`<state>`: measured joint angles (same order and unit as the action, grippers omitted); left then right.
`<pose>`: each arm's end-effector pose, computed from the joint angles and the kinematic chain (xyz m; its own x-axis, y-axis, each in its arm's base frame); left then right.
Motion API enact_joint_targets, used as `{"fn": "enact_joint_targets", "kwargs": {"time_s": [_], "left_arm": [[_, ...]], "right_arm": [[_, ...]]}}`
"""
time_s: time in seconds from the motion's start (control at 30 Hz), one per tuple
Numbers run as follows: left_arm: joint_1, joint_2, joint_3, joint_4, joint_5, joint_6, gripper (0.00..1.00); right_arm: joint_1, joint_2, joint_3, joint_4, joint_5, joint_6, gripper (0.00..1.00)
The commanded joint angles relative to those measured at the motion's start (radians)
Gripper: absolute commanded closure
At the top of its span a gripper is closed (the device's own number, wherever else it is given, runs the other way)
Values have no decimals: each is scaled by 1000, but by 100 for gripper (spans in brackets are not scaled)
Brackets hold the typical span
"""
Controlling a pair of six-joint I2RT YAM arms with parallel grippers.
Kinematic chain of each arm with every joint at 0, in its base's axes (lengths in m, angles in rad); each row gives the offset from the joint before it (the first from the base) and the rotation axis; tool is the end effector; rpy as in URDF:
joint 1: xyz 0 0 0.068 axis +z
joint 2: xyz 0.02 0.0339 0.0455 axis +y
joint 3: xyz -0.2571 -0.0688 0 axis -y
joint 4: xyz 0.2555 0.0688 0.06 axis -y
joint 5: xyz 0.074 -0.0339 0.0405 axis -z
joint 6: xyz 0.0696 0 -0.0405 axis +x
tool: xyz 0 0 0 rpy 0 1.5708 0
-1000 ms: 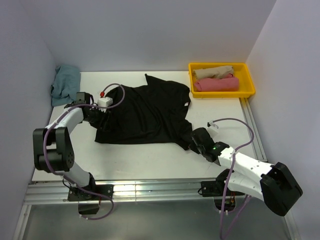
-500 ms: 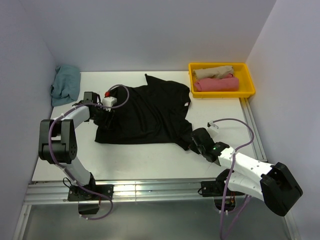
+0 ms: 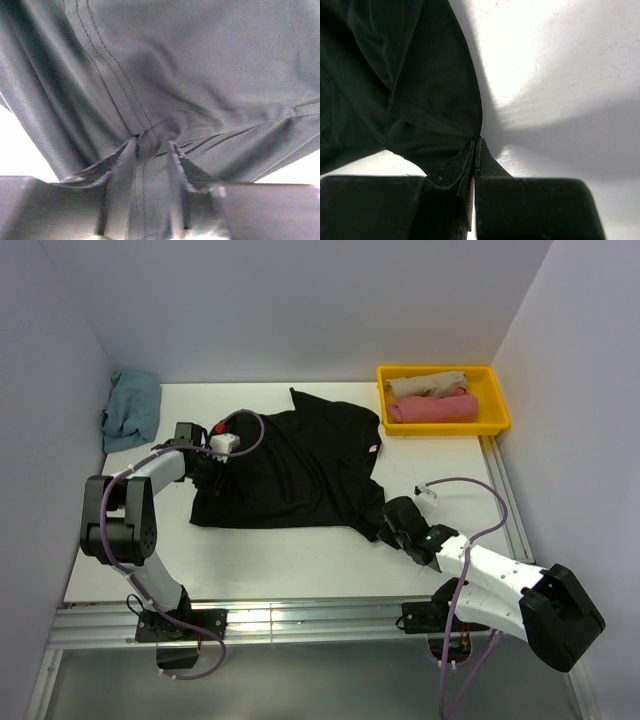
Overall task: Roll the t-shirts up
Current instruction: Flatten the tshirt
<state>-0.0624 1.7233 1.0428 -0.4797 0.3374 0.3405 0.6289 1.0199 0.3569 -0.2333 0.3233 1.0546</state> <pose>0.3490 -0.0449 0.1254 -0.7989 0.3657 -0.4776 0.4854 0.8609 -0.1528 0.1838 0.1063 0.1133 -0.6573 0.5416 -0.5240 0.3532 0.8356 0.4207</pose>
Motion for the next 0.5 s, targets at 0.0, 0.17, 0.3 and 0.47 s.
{"fn": "enact_joint_targets", "kwargs": {"time_s": [0.0, 0.17, 0.3, 0.47], "left_arm": [[-7, -31, 29, -23, -8, -2, 67], [-7, -71, 25, -54, -9, 6, 85], [-7, -99, 36, -79, -9, 5, 98], [-5, -148, 60, -115, -15, -6, 100]], "right_arm": [[5, -15, 1, 3, 25, 1, 100], [5, -14, 8, 8, 25, -4, 100], [5, -11, 11, 9, 23, -2, 100], [5, -41, 8, -21, 42, 5, 100]]}}
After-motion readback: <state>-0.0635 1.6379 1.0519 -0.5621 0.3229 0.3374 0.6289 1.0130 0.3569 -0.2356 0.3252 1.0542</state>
